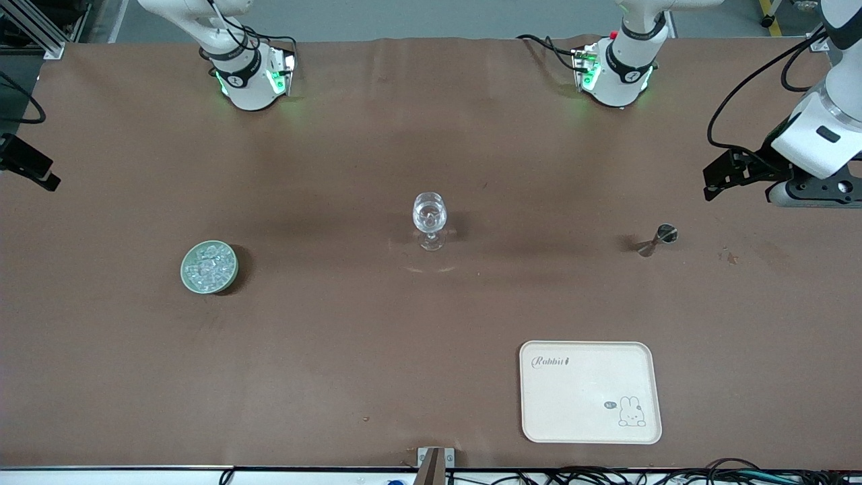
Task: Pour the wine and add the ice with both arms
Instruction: 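Grasp the silver jigger with the left gripper while the right gripper grasps the ice bowl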
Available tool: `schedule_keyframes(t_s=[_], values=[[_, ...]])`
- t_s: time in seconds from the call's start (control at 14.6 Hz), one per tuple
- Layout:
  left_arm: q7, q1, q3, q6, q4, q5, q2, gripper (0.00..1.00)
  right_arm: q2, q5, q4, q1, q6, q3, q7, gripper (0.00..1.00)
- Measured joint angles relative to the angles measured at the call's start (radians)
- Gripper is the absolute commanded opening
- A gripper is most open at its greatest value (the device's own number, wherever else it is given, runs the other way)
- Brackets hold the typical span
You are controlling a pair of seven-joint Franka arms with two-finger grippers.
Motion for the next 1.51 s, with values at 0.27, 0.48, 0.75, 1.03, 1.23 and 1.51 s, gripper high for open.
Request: schedule_keyframes(t_s=[0.27,0.48,0.75,1.03,1.23,1.51], values=[[0.000,0.000,0.000,0.000,-0.001,0.000,0.000,1.00,0.000,0.000,0.000,0.000,0.000,0.000,0.000,1.00],[0.000,0.001,0.000,0.000,-0.001,0.000,0.000,1.00,0.000,0.000,0.000,0.000,0.000,0.000,0.000,1.00],[-0.003,0.009,0.003,-0.001,-0.006,-0.001,0.000,1.00,0.006,0.000,-0.020,0.000,-0.002,0.000,-0.001,1.00],[-0.032,0.023,0.087,-0.001,-0.022,-0.090,0.013,1.00,0.032,0.000,-0.142,0.000,0.115,0.000,-0.002,1.00],[-0.033,0.028,0.179,-0.001,-0.029,-0.125,0.050,1.00,0.061,0.000,-0.300,0.000,0.299,0.000,-0.002,1.00],[-0.055,0.030,0.309,-0.025,-0.040,-0.146,0.131,1.00,0.120,0.000,-0.467,0.013,0.513,0.003,-0.003,1.00]])
